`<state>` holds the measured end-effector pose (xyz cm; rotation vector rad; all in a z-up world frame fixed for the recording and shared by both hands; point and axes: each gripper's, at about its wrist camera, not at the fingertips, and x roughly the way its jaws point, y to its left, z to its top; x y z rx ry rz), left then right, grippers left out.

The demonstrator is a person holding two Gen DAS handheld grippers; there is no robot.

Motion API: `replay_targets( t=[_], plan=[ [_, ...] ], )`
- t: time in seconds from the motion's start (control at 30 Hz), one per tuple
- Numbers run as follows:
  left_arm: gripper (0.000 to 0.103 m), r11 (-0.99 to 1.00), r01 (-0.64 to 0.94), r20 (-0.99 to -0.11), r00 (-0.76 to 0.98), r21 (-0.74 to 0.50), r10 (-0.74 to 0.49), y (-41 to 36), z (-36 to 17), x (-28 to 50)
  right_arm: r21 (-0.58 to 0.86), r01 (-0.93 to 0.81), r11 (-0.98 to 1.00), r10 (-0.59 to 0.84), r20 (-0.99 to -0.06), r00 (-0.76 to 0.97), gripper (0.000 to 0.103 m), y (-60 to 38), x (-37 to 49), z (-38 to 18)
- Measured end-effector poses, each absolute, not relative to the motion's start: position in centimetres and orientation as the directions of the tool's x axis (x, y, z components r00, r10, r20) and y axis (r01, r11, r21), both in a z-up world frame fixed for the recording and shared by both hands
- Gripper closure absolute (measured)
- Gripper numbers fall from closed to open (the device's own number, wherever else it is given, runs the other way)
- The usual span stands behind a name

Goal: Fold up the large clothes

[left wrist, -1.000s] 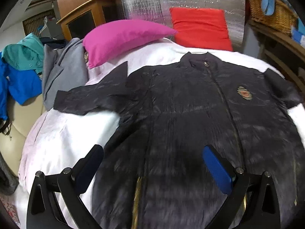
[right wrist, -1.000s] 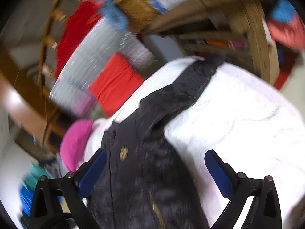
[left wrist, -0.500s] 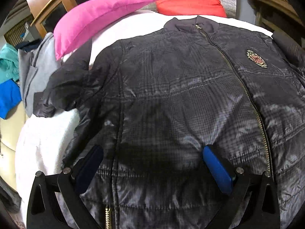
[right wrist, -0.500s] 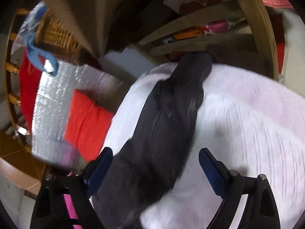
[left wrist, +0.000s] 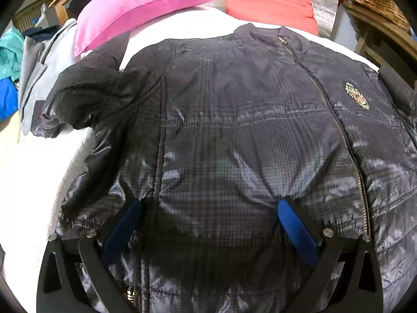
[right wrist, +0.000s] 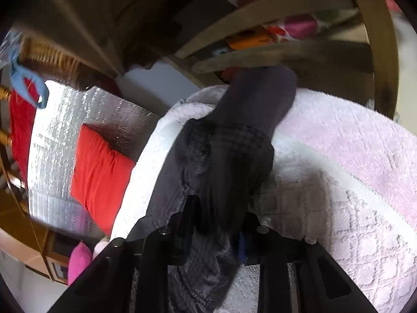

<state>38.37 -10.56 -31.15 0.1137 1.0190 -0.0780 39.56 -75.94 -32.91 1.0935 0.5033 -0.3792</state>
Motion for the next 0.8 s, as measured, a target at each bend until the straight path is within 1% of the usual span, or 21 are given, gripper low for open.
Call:
replay_targets(
  t=[0.03,0.1,0.17,0.27,0.33,0.43,0.53,0.6,0.73,0.77,0.8],
  plan=[
    [0.000,0.992,0.117,-0.856,0.516,0.049,-0.018,-10.5,-31.1,38.5,0.761,0.501,0.412,-0.019,-0.543,0.840,0.077,-75.6,39.6,-32.6],
    [0.000,0.992,0.119,-0.860,0.510,0.049,-0.018,-10.4,-31.1,38.9,0.809,0.424,0.406,0.022,-0.473,0.881,0.077,-74.5,39.5,-31.5],
    [0.000,0.991,0.124,-0.864,0.503,0.057,-0.013,-10.5,-30.8,39.3,0.834,0.357,0.422,0.050,-0.415,0.909,0.077,-72.8,39.6,-29.4],
    [0.000,0.989,0.130,-0.872,0.489,0.067,-0.005,-10.2,-30.5,39.9,0.853,0.274,0.445,0.108,-0.354,0.929,0.077,-69.7,40.0,-26.6],
    [0.000,0.989,0.128,-0.872,0.490,0.071,-0.001,-10.1,-30.2,39.9,0.861,0.206,0.466,0.173,-0.317,0.932,0.077,-66.5,40.5,-24.7],
    [0.000,0.990,0.122,-0.868,0.496,0.073,0.003,-9.8,-29.7,39.8,0.868,0.138,0.478,0.263,-0.291,0.920,0.077,-61.7,41.2,-23.4],
    [0.000,0.991,0.104,-0.849,0.527,0.080,0.013,-9.1,-29.0,39.3,0.864,0.078,0.497,0.376,-0.295,0.878,0.077,-55.0,41.9,-23.1],
    [0.000,0.994,0.077,-0.836,0.549,0.076,0.022,-8.2,-28.3,39.3,0.861,0.048,0.506,0.434,-0.302,0.849,0.074,-51.2,42.3,-23.5],
    [0.000,0.999,0.015,-0.812,0.583,0.042,0.025,-6.3,-27.2,39.6,0.875,0.043,0.483,0.534,-0.334,0.777,0.074,-44.5,42.0,-25.9],
    [0.000,0.999,0.002,-0.806,0.591,0.033,0.025,-6.0,-27.0,39.7,0.875,0.061,0.480,0.555,-0.357,0.751,0.064,-43.2,42.0,-26.8],
    [0.000,1.000,-0.006,-0.800,0.600,0.025,0.024,-5.4,-26.8,39.7,0.879,0.092,0.467,0.581,-0.384,0.718,0.038,-42.2,42.0,-27.9]
  ],
)
